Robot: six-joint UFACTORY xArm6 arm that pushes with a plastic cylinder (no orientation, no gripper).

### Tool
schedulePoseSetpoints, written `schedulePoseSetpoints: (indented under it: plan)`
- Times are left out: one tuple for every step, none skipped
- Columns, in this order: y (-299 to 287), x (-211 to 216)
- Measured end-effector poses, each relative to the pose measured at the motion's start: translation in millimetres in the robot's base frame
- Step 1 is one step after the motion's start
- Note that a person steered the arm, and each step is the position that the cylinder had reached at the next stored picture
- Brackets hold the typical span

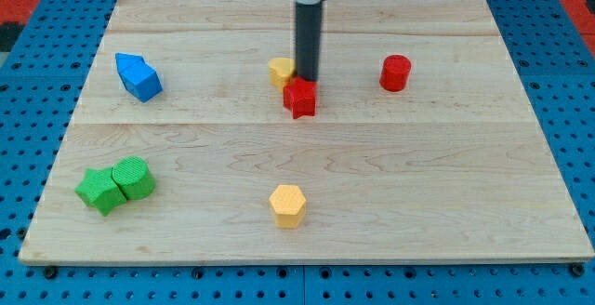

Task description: Push the yellow heart above to the yellow hexagon

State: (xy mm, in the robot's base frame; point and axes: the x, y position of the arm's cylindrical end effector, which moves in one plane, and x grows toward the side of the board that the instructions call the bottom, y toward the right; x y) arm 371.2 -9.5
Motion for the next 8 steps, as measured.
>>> schedulePoseSetpoints:
  plan:
    - [-1.5, -25.9]
    - [-32.5, -27.9]
    - [-58.7, -14.6]
    - [-78.7, -14.6]
    - [-100.5, -1.5]
    - [-87.9, 40.2]
    - [-94.1, 54.5]
    - [-122.4, 53.2]
